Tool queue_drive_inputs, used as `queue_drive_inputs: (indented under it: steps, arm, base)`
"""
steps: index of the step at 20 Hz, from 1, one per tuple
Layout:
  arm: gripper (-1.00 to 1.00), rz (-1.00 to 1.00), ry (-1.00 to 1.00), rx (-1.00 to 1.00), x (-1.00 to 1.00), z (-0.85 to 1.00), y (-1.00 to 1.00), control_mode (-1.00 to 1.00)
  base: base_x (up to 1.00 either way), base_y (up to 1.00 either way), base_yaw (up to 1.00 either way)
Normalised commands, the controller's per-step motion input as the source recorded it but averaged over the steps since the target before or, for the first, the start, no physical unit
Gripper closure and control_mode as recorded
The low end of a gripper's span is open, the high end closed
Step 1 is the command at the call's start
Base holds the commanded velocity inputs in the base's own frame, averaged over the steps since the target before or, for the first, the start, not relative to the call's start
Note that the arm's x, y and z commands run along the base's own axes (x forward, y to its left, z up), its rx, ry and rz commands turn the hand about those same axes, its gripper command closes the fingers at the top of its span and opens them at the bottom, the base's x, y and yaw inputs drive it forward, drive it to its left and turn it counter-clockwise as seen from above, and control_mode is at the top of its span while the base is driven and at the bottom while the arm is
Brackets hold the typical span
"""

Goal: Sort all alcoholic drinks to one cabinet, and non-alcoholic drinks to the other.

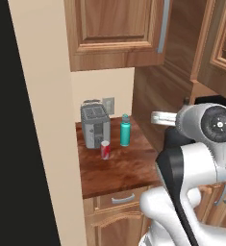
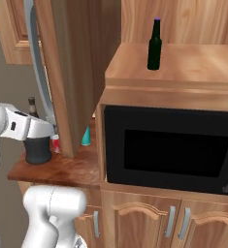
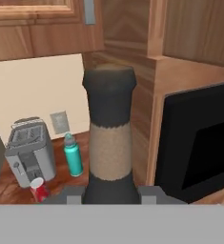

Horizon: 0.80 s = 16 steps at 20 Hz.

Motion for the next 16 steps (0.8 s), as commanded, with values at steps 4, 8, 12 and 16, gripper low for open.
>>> queue_drive_inputs:
  steps: [4,8,12,16]
  arm:
    - [1.00,0.16,0.00,0.00,-0.43,0.18,0.03,-1.00]
    - [1.00,0.16,0.00,0.00,-0.40,0.02,0.00,-1.00]
    - [1.00,0.10,0.00,0.00,-0.17,0.00,0.00,-1.00]
    - [1.00,0.03,0.06,0.00,0.00,0.00,0.00,-1.00]
  base:
    - [0.00,0.00,0.00]
    - [0.00,0.00,0.00]
    - [0.00,0.00,0.00]
    - [0.00,0.00,0.00]
